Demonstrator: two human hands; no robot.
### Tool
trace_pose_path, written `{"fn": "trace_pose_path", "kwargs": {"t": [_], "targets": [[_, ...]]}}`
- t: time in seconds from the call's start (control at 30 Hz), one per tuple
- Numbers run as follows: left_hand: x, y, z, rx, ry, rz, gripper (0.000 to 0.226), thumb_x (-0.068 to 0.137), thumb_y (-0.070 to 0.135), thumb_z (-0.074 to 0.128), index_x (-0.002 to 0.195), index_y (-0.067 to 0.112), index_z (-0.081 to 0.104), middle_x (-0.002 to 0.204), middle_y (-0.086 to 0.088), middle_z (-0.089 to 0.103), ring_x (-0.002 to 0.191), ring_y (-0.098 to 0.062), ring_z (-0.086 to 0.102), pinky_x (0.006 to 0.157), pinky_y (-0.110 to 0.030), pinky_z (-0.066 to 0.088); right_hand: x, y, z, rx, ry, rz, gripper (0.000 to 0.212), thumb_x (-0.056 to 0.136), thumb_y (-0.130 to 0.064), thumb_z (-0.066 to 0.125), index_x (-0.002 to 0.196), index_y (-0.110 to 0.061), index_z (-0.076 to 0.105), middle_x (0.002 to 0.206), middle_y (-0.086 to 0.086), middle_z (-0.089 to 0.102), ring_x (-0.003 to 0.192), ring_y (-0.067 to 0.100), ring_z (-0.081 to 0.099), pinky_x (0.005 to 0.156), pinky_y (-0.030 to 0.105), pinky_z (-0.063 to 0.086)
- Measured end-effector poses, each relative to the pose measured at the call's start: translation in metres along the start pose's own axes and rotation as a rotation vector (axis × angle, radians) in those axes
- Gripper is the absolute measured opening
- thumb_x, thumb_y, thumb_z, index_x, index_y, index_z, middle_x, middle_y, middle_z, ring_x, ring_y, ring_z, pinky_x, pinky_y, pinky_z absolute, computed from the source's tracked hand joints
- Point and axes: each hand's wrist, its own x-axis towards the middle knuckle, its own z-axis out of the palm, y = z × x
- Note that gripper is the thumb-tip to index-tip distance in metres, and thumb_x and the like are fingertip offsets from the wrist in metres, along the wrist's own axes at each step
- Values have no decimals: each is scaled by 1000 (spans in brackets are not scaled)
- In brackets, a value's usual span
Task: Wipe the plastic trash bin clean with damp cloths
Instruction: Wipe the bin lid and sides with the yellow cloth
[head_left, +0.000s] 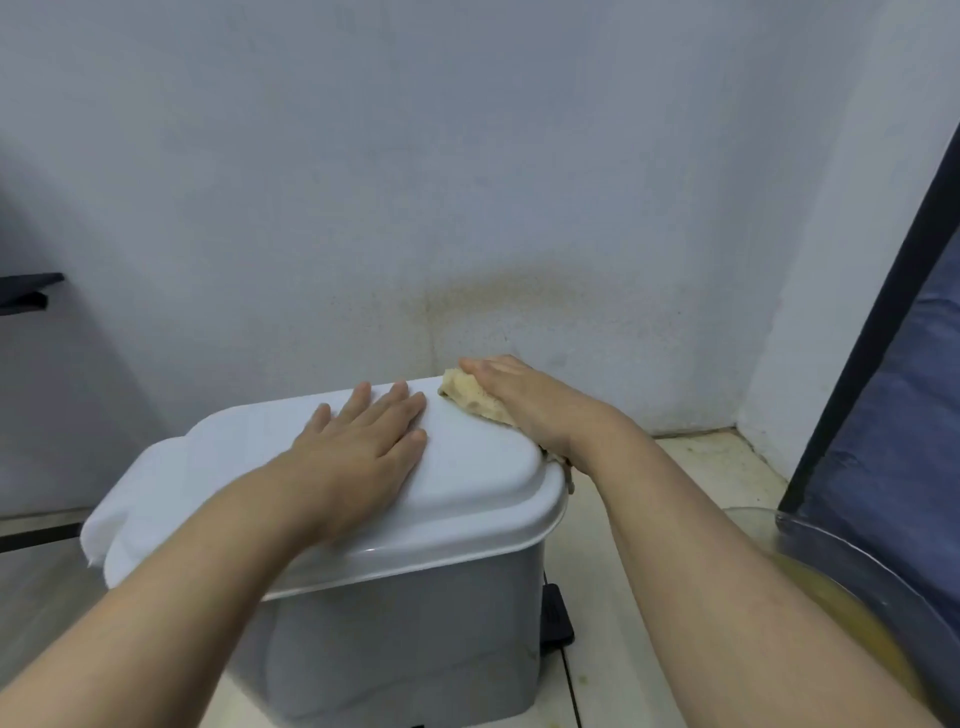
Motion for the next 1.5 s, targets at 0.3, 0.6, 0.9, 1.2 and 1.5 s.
{"fn": "trace_pose_path", "kwargs": {"t": [0.3, 0.6, 0.9, 1.2, 1.5], "targets": [[7, -2, 11, 40, 52, 6, 51, 97, 44, 7, 147, 43, -4, 155, 22, -10, 144, -6, -13, 116, -34, -6, -88, -3, 85, 705, 606, 302, 47, 86, -68, 17, 119, -50, 47, 122, -15, 44, 126, 9, 30, 99, 31, 26], [3, -3, 7, 12, 27, 39, 49, 98, 41, 9, 143, 45, -8, 152, 27, -11, 142, -2, -14, 117, -32, -6, -93, -51, 143, -39, 942, 96, 53, 91, -33, 32, 142, -18, 40, 155, 1, 23, 145, 27, 15, 111, 49, 22], [2, -7, 5, -22, 3, 72, 43, 96, 45, 8, 132, 51, -16, 138, 34, -21, 140, 2, -19, 116, -28, -11, -37, -2, 28, 629, 257, 47, 42, 94, -23, 41, 134, -31, 49, 138, -33, 35, 139, 0, 23, 108, 22, 17], [5, -3, 8, -4, 41, 1, 49, 97, 44, 8, 145, 46, -5, 154, 24, -12, 143, -4, -13, 117, -32, -7, -38, 3, 34, 722, 272, 69, 37, 98, -50, 32, 126, -39, 54, 141, -11, 47, 126, 1, 43, 101, 23, 27], [-8, 5, 7, -56, -50, 99, 38, 87, 57, 6, 121, 61, -10, 141, 37, -12, 139, 5, -13, 116, -30, -9, -100, 22, 130, 1336, 513, 302, 49, 80, -77, 28, 109, -52, 58, 104, -17, 65, 48, 6, 58, 46, 18, 45]]}}
